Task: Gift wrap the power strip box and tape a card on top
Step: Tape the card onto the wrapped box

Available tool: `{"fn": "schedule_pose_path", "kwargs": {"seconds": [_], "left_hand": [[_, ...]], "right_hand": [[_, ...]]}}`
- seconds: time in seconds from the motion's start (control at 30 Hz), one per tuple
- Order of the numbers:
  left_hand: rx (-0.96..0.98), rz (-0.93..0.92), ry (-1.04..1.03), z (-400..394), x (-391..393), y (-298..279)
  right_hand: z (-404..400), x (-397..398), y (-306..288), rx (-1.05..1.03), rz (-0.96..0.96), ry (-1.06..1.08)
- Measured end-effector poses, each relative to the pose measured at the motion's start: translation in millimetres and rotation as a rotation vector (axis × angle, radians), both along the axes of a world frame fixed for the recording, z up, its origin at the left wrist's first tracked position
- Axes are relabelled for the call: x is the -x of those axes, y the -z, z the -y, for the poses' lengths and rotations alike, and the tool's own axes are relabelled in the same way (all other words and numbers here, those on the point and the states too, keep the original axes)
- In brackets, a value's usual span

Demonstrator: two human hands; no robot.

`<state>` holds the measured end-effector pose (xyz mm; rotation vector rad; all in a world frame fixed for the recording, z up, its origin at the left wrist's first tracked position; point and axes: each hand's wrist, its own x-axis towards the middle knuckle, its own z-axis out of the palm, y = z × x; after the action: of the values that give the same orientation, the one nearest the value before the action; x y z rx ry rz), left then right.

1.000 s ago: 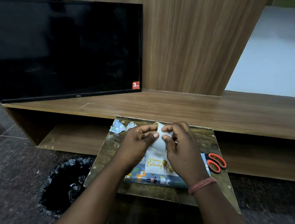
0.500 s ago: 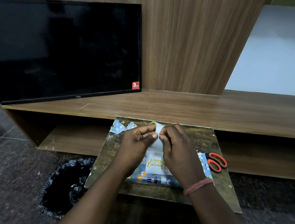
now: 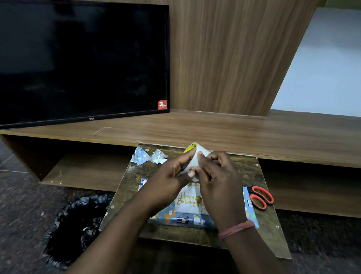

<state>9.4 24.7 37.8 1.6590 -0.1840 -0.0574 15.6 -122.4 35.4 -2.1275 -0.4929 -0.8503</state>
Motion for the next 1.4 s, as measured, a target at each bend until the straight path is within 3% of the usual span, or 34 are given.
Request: {"fn": "schedule_pose_path", "kwargs": {"seconds": [0.2, 0.4, 0.6, 0.93, 1.13, 1.3, 1.4], "left_hand": [[-0.090, 0.046, -0.117, -1.3, -2.5, -2.1], [-0.211, 0.130, -0.196, 5.6, 1.8, -0.9], [-0.236, 0.130, -0.261, 10.1, 2.2, 1.5], [-0.201, 0.130, -0.294, 12.0, 6.6, 1.4], [-0.076, 0.079, -0.266, 15.8, 4.0, -7.3], [-0.046, 0.040, -0.297, 14.0, 3.3, -3.7], [-0.064, 0.036, -0.310, 13.4, 2.7, 0.7]], "right_hand": [[-6.3, 2.5, 1.1, -0.030, 0.011, 0.019], [-3.5, -3.3, -3.0, 0.094, -0.117, 0.047], [-3.9, -6.1, -2.7, -0.010, -0.181, -0.033], [-6.7, 0.9, -4.7, -0.021, -0.147, -0.035], [-5.6, -3.5, -4.1, -0.161, -0.196, -0.033], [-3.1, -7.3, 3.0, 0.095, -0.062, -0.012], [-4.2, -5.7, 2.5, 0.126, -0.043, 0.018]]}}
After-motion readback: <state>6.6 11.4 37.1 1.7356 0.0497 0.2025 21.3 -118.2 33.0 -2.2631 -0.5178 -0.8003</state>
